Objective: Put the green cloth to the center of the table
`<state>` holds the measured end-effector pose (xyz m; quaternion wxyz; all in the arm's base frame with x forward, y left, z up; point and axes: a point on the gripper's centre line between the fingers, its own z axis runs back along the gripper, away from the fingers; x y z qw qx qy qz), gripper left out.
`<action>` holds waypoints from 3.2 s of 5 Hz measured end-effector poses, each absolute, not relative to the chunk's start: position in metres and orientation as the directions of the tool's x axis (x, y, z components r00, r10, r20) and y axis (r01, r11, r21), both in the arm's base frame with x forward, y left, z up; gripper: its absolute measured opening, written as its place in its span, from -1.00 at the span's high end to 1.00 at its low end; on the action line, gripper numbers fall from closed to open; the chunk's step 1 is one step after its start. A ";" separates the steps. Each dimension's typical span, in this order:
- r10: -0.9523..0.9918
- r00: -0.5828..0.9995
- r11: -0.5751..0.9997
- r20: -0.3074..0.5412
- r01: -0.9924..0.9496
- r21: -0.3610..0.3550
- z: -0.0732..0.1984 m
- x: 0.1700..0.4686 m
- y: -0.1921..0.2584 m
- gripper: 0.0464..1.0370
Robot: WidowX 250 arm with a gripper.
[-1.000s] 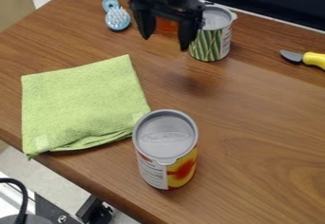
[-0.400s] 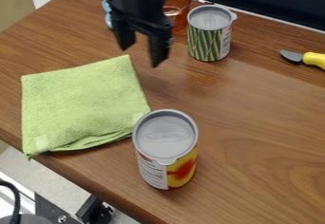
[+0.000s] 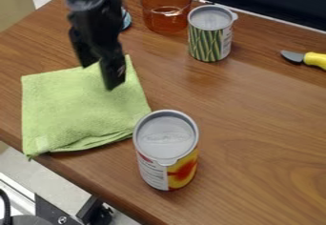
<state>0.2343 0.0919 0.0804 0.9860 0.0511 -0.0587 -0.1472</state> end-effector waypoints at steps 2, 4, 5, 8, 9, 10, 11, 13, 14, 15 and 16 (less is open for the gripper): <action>-0.356 0.928 0.934 0.107 0.348 0.087 0.082 0.219 0.103 0.25; -0.400 0.913 0.916 0.073 0.396 0.063 0.069 0.217 0.108 0.97; -0.410 0.907 0.912 0.097 0.406 0.060 0.064 0.217 0.104 0.99; -0.412 0.907 0.911 0.092 0.407 0.063 0.047 0.221 0.101 0.99; -0.373 0.923 0.927 0.098 0.368 0.064 0.046 0.223 0.101 0.99; -0.318 0.944 0.947 0.083 0.312 0.079 0.046 0.234 0.107 0.99; -0.168 0.980 0.984 0.102 0.161 0.070 0.046 0.241 0.108 0.99; 0.141 0.987 0.989 0.078 -0.145 0.041 0.047 0.257 0.108 0.99; 0.211 0.974 0.975 0.086 -0.216 0.047 0.047 0.262 0.106 0.99; 0.225 0.968 0.971 0.112 -0.232 0.055 0.046 0.270 0.104 0.99; 0.219 0.969 0.973 0.114 -0.226 0.049 0.046 0.280 0.102 0.99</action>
